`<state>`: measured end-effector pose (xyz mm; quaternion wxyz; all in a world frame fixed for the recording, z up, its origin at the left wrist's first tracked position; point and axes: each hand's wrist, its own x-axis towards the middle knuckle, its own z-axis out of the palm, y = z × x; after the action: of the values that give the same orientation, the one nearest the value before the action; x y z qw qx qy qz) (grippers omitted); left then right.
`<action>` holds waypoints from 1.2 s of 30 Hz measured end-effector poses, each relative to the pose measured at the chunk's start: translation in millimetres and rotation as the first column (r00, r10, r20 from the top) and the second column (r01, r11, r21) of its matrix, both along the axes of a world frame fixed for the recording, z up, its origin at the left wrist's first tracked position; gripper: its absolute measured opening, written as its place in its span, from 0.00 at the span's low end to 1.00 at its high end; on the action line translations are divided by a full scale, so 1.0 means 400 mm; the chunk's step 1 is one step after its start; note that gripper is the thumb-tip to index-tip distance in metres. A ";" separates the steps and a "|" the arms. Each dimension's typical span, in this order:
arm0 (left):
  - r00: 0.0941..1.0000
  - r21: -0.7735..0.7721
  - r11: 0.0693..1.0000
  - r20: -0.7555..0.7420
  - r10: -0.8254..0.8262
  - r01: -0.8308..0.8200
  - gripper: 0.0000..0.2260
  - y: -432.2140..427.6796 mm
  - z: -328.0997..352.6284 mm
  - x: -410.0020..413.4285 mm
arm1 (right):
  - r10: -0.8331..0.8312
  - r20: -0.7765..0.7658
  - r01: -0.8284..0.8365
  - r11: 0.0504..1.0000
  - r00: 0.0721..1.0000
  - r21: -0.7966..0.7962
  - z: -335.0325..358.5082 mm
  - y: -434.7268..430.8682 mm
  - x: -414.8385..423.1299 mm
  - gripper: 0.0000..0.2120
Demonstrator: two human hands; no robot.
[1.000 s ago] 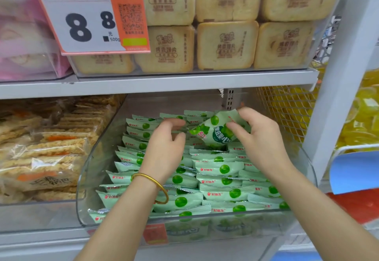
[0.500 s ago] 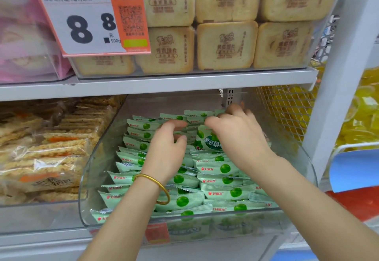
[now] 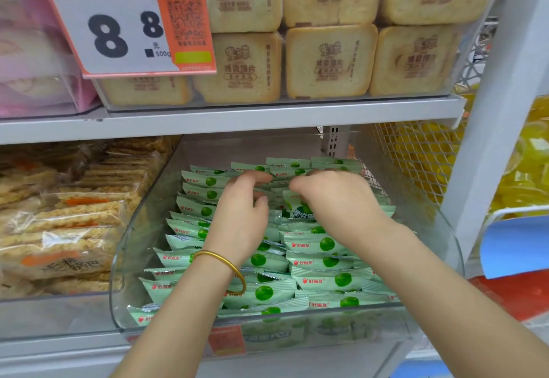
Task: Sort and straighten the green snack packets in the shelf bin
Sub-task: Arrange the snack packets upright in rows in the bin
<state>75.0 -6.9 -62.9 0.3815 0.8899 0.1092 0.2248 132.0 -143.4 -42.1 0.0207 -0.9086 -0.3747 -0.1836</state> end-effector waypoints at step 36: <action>0.994 0.280 0.958 -0.108 -0.030 0.059 0.15 -0.001 -0.003 0.002 | 0.079 -0.394 0.005 0.978 0.916 0.209 -0.038 -0.047 0.025 0.20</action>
<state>75.9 -7.3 -64.1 0.2495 0.9479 0.0754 0.1832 142.1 -162.1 -57.3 0.1941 -0.9125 -0.3587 -0.0315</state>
